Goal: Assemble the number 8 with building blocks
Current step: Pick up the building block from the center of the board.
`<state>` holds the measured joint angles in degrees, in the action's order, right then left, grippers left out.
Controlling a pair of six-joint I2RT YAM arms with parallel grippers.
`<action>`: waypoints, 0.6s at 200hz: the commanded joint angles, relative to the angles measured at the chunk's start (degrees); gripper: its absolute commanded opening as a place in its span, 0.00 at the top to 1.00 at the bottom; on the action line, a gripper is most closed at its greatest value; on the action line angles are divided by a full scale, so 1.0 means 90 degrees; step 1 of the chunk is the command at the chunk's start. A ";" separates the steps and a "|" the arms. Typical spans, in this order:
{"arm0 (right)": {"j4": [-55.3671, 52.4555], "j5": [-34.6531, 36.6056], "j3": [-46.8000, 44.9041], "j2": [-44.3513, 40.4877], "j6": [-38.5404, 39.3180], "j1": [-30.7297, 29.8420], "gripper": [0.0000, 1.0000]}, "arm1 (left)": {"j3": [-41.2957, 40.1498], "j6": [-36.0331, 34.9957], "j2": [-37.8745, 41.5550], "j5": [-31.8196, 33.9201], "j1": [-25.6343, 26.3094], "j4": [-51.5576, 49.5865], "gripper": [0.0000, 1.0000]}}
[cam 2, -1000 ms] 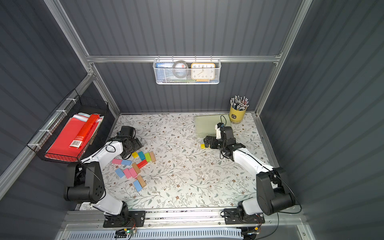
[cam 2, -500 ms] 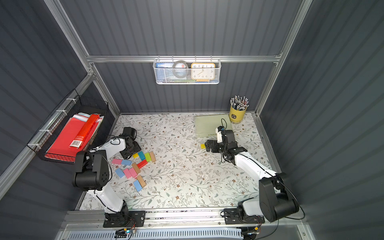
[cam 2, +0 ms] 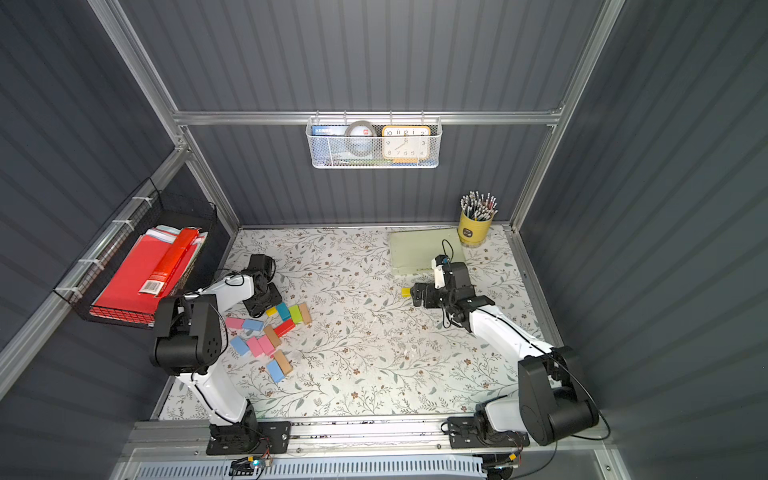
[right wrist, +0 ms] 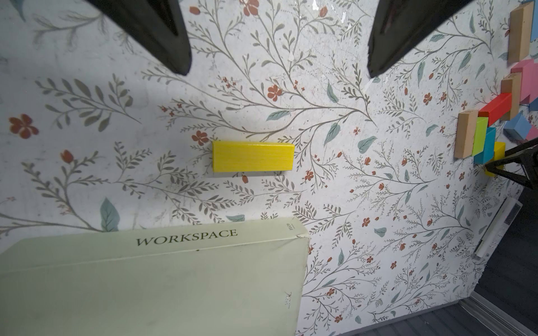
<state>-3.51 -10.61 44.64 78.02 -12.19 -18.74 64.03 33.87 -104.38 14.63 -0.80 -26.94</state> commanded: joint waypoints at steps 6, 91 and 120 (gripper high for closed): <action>-0.0069 0.0066 -0.0087 -0.0071 0.0075 0.0002 0.01 | 0.0131 -0.0111 -0.0187 -0.0030 -0.0033 0.0005 0.50; -0.0068 0.0114 -0.0121 -0.0129 0.0070 0.0002 0.01 | 0.0406 -0.0221 -0.0044 0.0014 -0.0029 -0.0083 0.98; -0.0206 0.0301 -0.0029 -0.0271 -0.0106 0.0019 0.01 | 0.0909 -0.0736 0.0501 -0.0249 0.0223 -0.0224 1.00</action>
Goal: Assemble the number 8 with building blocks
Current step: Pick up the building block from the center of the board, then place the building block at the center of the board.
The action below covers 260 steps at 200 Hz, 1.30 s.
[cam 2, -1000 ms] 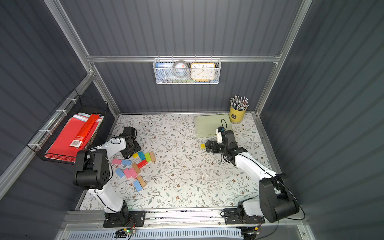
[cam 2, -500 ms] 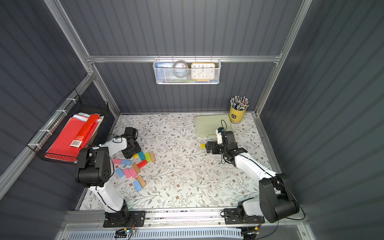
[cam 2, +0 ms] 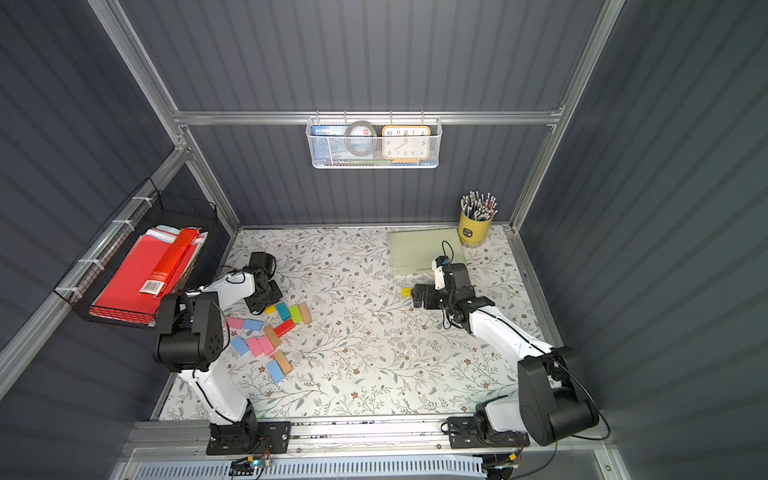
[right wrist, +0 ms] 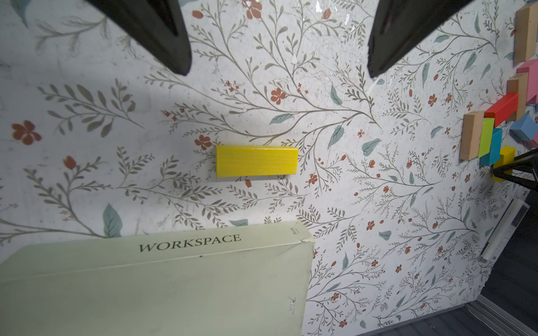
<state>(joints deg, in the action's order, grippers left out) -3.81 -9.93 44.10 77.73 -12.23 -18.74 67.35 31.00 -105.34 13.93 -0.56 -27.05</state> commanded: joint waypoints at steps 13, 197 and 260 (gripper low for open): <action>-0.0229 0.0318 0.0056 -0.0348 -0.0163 0.0056 0.01 | 0.0972 -0.0475 0.0884 -0.0016 0.0572 -0.0324 1.00; -0.0758 0.0259 -0.0072 -0.0866 -0.0648 0.1125 0.01 | 0.3340 0.2037 -0.1850 -0.0002 0.5435 -0.0451 1.00; -0.0747 0.0252 -0.0173 -0.0871 -0.0609 0.1125 0.01 | 0.3725 0.2287 -0.2564 -0.0302 0.5676 -0.0301 0.99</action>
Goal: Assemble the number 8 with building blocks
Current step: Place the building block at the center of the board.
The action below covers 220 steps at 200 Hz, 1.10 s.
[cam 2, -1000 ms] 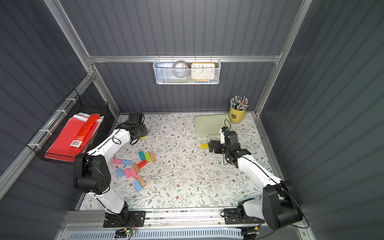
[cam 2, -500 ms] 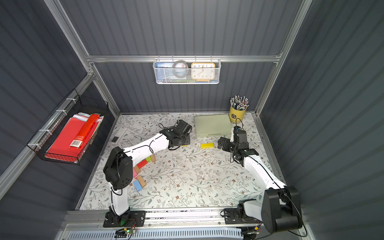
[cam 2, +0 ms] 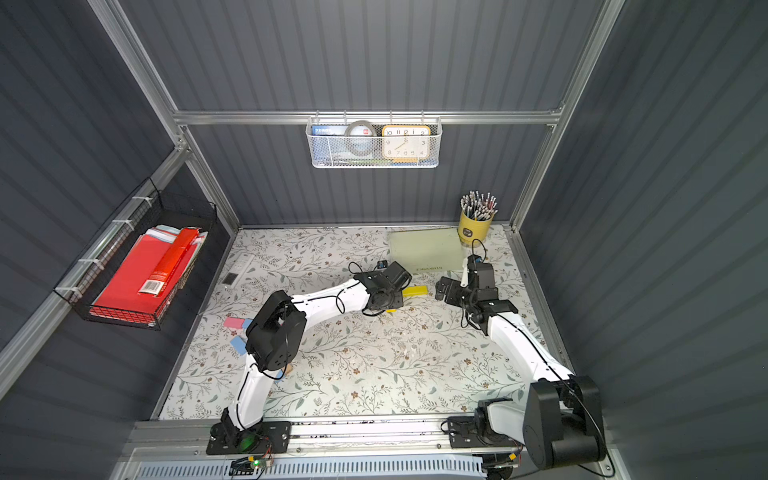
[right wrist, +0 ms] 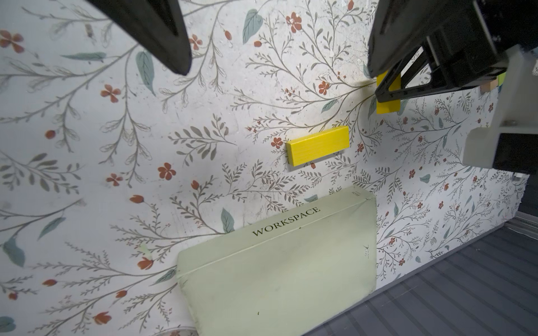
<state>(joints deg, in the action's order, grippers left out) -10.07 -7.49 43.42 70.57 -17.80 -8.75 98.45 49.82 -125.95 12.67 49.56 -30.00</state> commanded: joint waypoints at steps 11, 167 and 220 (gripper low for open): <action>-0.0065 -0.0016 -0.0103 -0.0074 0.0025 0.0016 0.01 | 0.0336 0.0204 -0.0363 -0.0186 0.0135 0.0023 0.99; -0.0052 -0.0029 -0.0195 -0.0173 0.0037 0.0025 0.01 | 0.0691 0.0312 -0.0669 -0.0160 0.0353 0.0040 0.29; -0.0030 -0.0325 -0.0276 -0.0524 -0.0051 0.0017 0.01 | 0.0601 0.0392 0.0070 0.0177 0.0293 -0.0032 0.01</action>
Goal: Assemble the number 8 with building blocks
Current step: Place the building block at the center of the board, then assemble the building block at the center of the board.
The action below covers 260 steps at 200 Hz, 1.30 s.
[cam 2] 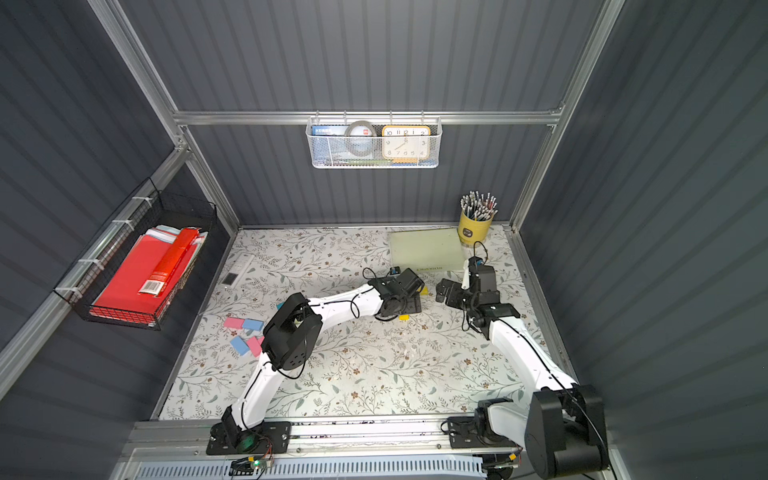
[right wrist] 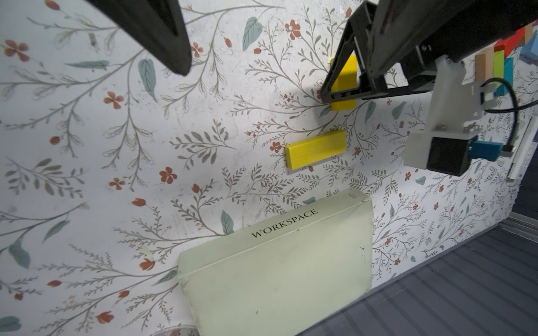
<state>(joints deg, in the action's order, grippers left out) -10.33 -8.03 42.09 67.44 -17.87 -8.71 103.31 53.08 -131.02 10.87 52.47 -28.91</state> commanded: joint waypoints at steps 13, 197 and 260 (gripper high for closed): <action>-0.0043 -0.0389 -0.0157 -0.0291 -0.0031 0.0010 0.01 | -0.0112 0.0039 0.0996 0.0546 -0.0155 -0.0172 0.01; -0.0426 0.1698 0.1587 0.3119 -0.1299 -0.2944 0.34 | -0.4297 -0.2708 0.5683 0.2152 -0.2656 0.1863 0.00; -0.0823 0.2063 0.2037 0.3850 -0.1394 -0.3104 0.44 | -0.4627 -0.2802 0.5913 0.2378 -0.2656 0.1924 0.01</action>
<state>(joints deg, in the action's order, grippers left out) -15.35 8.45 59.22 100.79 -29.65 -36.38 62.33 29.52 -80.31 30.28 28.45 -12.53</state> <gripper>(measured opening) 0.580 0.994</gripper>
